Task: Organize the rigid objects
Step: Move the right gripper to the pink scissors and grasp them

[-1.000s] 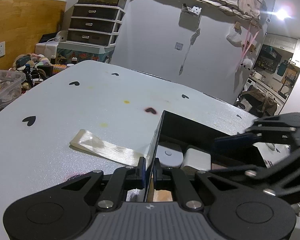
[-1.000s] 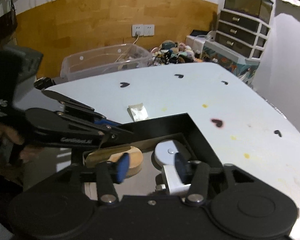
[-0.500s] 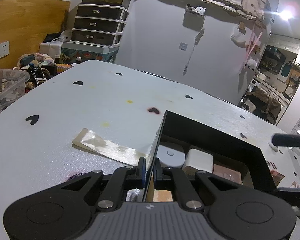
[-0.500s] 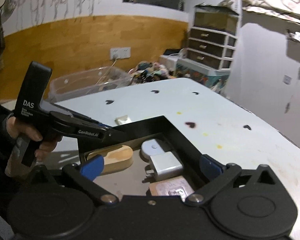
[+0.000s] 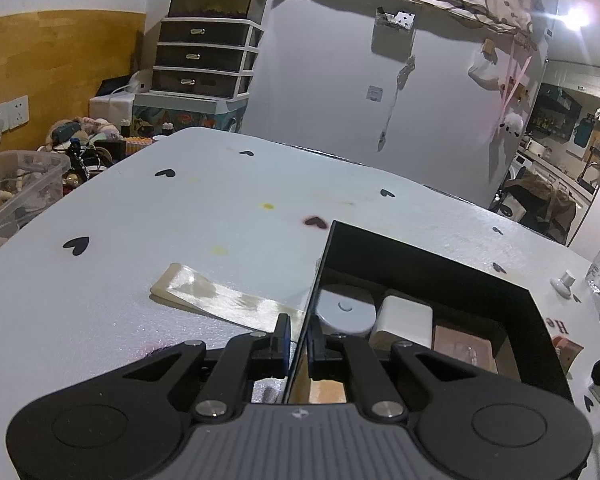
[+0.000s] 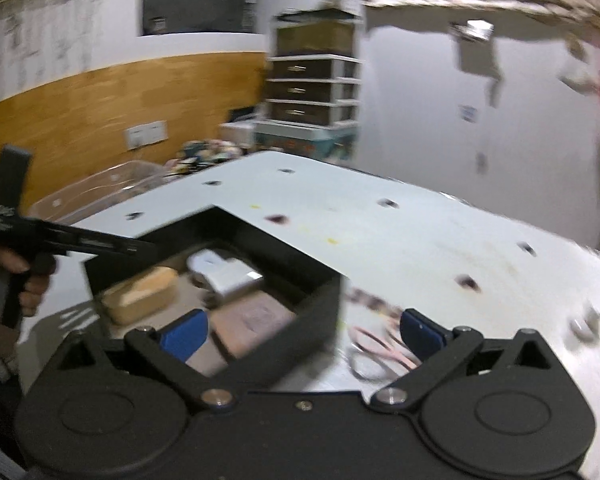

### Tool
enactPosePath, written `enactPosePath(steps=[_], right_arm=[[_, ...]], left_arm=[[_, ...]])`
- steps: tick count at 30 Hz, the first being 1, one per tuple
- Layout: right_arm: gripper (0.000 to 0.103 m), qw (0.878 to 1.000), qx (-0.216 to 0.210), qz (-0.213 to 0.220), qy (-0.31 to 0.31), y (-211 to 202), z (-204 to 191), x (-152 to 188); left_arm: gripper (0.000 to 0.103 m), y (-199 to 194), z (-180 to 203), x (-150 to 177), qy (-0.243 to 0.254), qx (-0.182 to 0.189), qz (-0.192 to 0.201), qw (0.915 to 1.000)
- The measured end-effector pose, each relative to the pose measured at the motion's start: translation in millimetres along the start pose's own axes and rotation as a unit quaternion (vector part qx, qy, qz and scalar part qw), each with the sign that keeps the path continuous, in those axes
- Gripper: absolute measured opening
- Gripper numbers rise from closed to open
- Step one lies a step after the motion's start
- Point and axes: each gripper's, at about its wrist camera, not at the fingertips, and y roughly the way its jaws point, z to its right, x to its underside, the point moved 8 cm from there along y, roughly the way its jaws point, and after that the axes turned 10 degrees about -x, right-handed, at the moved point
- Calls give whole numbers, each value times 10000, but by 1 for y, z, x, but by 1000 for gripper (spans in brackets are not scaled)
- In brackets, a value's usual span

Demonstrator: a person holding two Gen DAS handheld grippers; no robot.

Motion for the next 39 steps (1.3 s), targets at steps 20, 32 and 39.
enactPosePath(steps=[20, 32, 39], right_arm=[[103, 9794, 1119, 77, 1680, -32, 82, 63], [101, 9730, 1240, 56, 1948, -6, 88, 46], [90, 9696, 1396, -187, 2003, 15, 92, 47]], left_arm=[[8, -3, 7, -1, 468, -183, 159, 9986], [7, -9, 7, -6, 397, -86, 267, 9988], [6, -9, 10, -5, 599, -164, 336, 9975]])
